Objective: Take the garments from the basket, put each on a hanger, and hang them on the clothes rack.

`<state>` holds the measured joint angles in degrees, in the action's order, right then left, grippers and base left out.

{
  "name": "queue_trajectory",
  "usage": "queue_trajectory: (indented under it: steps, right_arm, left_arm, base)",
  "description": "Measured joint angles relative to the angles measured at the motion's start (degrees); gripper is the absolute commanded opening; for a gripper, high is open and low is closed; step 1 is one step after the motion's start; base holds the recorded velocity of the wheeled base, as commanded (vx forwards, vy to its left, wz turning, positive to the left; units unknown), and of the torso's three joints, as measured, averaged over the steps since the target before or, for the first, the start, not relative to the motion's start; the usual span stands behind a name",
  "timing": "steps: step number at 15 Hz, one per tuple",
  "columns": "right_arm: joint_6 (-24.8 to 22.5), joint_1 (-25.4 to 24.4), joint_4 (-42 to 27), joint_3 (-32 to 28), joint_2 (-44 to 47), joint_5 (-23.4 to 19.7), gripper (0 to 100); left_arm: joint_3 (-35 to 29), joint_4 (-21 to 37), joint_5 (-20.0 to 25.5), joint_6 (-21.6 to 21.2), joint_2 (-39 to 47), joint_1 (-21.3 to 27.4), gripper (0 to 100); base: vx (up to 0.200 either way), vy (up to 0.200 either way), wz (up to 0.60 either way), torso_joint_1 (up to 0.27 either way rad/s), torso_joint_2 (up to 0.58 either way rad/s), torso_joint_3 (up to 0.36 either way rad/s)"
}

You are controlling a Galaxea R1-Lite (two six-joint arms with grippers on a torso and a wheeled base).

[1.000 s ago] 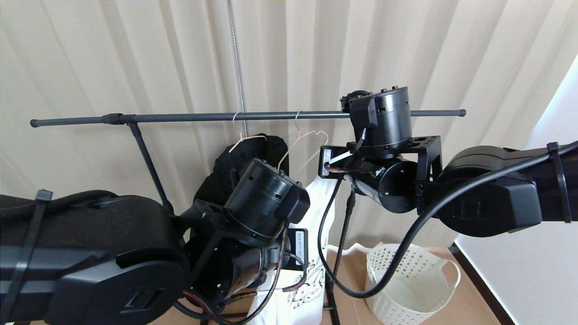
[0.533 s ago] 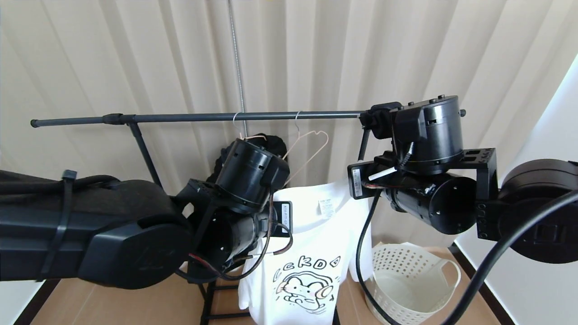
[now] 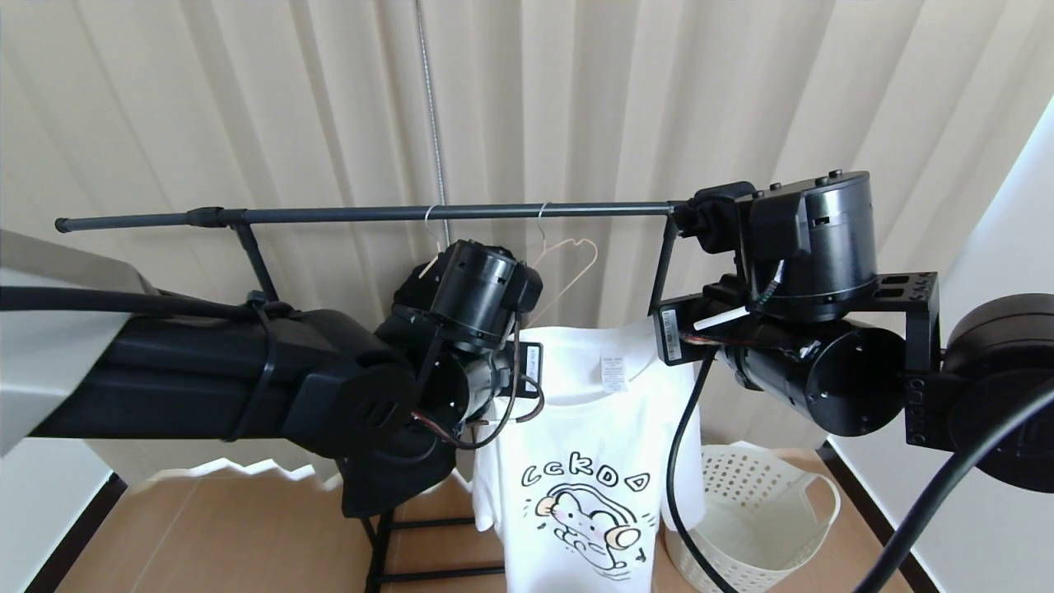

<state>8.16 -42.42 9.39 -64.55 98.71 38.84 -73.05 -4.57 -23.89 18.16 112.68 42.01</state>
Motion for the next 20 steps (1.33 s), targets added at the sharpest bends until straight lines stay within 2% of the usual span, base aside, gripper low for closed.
queue_trajectory:
  steps: [4,7,9,11,13,20]
  right_arm:
    - [-2.99,3.27,1.28,-0.55,0.35,-0.04,0]
    - [-7.14,6.46,8.62,-0.94,2.41,-0.02,0]
    - [-8.89,7.56,12.12,-0.83,4.51,0.29,0]
    - [-10.5,8.55,14.62,-0.77,6.58,0.93,0]
    - [-10.62,9.02,14.75,-0.74,8.01,0.99,0]
    - [-10.62,8.86,16.04,-0.77,11.41,1.96,0]
  left_arm:
    - [-1.32,-0.38,0.22,-3.74,2.15,-1.41,100]
    - [-1.34,-0.43,1.8,-6.68,2.6,-3.67,100]
    - [-1.4,-1.0,5.51,-8.12,2.67,-4.86,100]
    - [-1.51,-2.4,13.56,-8.31,2.65,-6.4,100]
    - [-1.97,-2.89,19.52,-8.35,2.62,-8.25,100]
    - [-1.82,-3.5,27.94,-8.46,1.0,-9.9,100]
  base:
    - [0.0,0.0,0.0,0.0,0.0,0.0]
    - [0.0,0.0,0.0,0.0,0.0,0.0]
    - [0.0,0.0,0.0,0.0,0.0,0.0]
    - [0.0,0.0,0.0,0.0,0.0,0.0]
    - [0.0,0.0,0.0,0.0,0.0,0.0]
    - [0.0,0.0,0.0,0.0,0.0,0.0]
